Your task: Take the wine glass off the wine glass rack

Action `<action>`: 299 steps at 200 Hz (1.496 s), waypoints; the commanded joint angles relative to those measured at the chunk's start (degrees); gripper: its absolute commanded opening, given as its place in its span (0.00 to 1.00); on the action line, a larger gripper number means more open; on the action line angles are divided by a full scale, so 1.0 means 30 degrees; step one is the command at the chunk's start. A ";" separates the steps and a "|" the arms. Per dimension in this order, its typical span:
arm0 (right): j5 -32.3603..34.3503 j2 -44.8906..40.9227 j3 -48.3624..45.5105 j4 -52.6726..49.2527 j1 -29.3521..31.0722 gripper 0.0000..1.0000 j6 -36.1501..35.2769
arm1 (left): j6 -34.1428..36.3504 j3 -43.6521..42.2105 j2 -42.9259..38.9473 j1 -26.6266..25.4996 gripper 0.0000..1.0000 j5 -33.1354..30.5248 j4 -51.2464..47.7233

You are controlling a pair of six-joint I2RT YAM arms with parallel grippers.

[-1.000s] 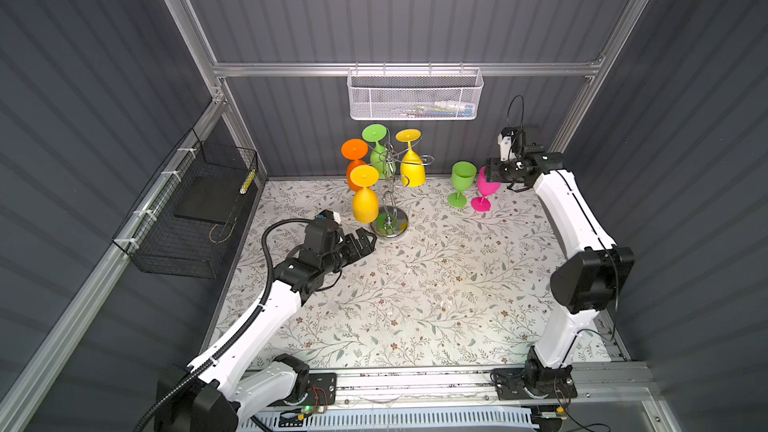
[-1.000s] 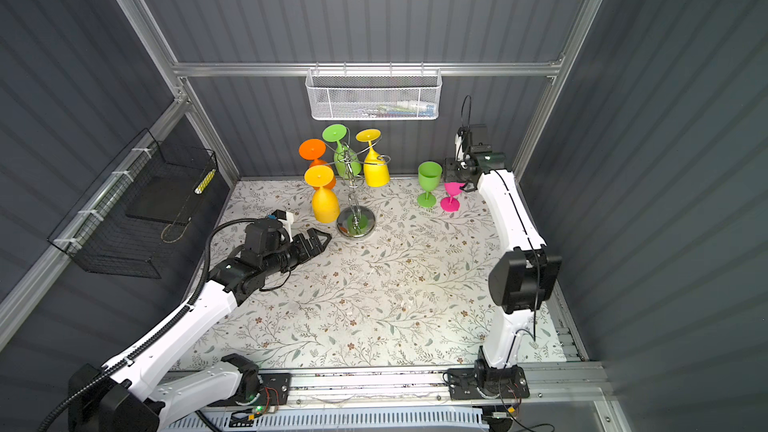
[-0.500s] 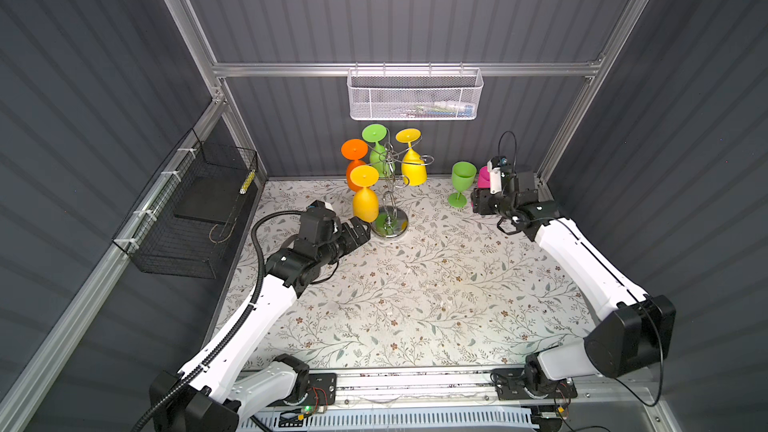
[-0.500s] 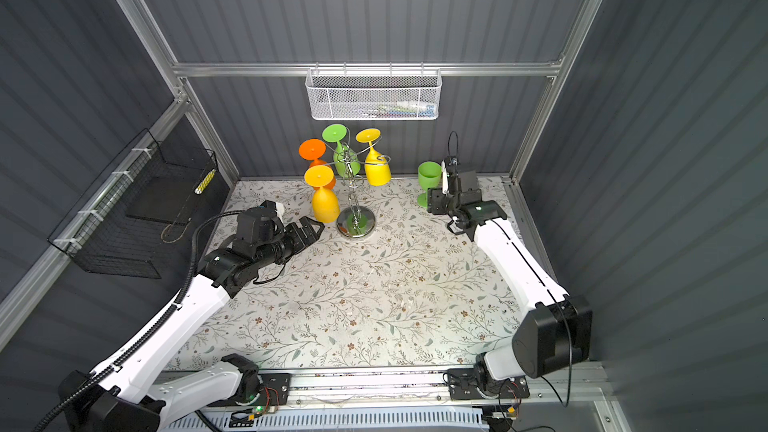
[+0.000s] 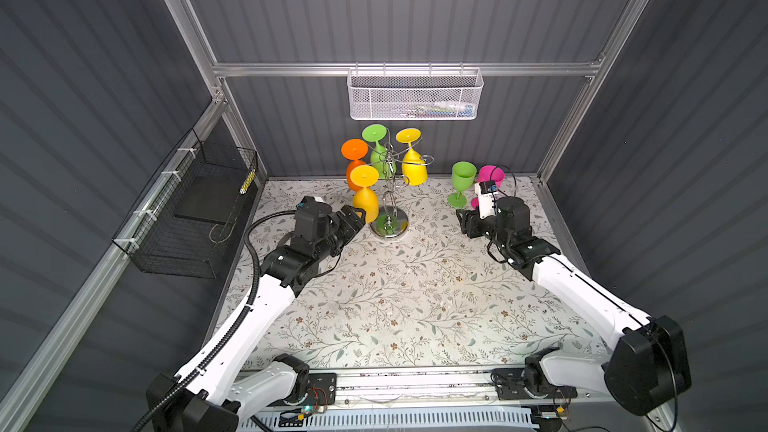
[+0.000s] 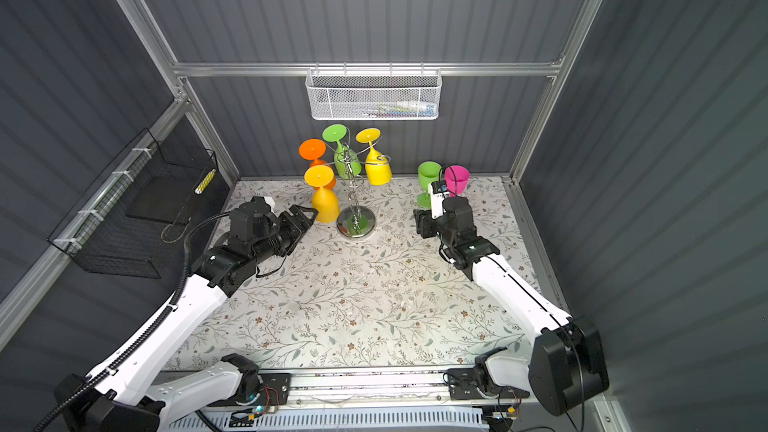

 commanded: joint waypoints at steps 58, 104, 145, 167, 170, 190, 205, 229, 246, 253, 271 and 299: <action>-0.2010 -0.1704 -0.1730 0.3882 0.0781 0.65 -0.2065 | -0.2764 0.2267 0.1659 0.2204 0.69 0.1154 0.3208; -0.2160 -0.1756 -0.1666 0.3777 0.0883 0.64 -0.2154 | -0.2886 0.3436 0.3148 0.2403 0.61 0.1686 0.4169; -0.2360 -0.1741 -0.1598 0.3724 0.1000 0.65 -0.2106 | -0.3050 0.3915 0.3902 0.2419 0.52 0.1928 0.4752; -0.2366 -0.1735 -0.1587 0.3717 0.1071 0.64 -0.2125 | -0.2997 0.4231 0.4341 0.2432 0.51 0.2097 0.4821; -0.2390 -0.1730 -0.1596 0.3717 0.1095 0.64 -0.2125 | -0.3030 0.4268 0.4346 0.2432 0.50 0.2109 0.4865; -0.2451 -0.1734 -0.1597 0.3746 0.1155 0.64 -0.2125 | -0.3139 0.4418 0.4648 0.2439 0.45 0.2269 0.5145; -0.2452 -0.1715 -0.1568 0.3732 0.1184 0.64 -0.2125 | -0.3198 0.4510 0.4835 0.2435 0.41 0.2432 0.5319; -0.2452 -0.1671 -0.1539 0.3717 0.1213 0.64 -0.2125 | -0.3271 0.4595 0.5036 0.2447 0.34 0.2543 0.5498; -0.2452 -0.1671 -0.1496 0.3651 0.1244 0.64 -0.2125 | -0.3250 0.4664 0.5069 0.2432 0.29 0.2551 0.5541; -0.2460 -0.1686 -0.1489 0.3662 0.1249 0.64 -0.2125 | -0.3246 0.4698 0.5079 0.2432 0.27 0.2536 0.5556; -0.2452 -0.1657 -0.1481 0.3683 0.1278 0.64 -0.2125 | -0.3171 0.4763 0.5080 0.2450 0.23 0.2548 0.5549; -0.2452 -0.1574 -0.1451 0.3658 0.1320 0.65 -0.2125 | -0.3118 0.4738 0.4960 0.2432 0.18 0.2578 0.5556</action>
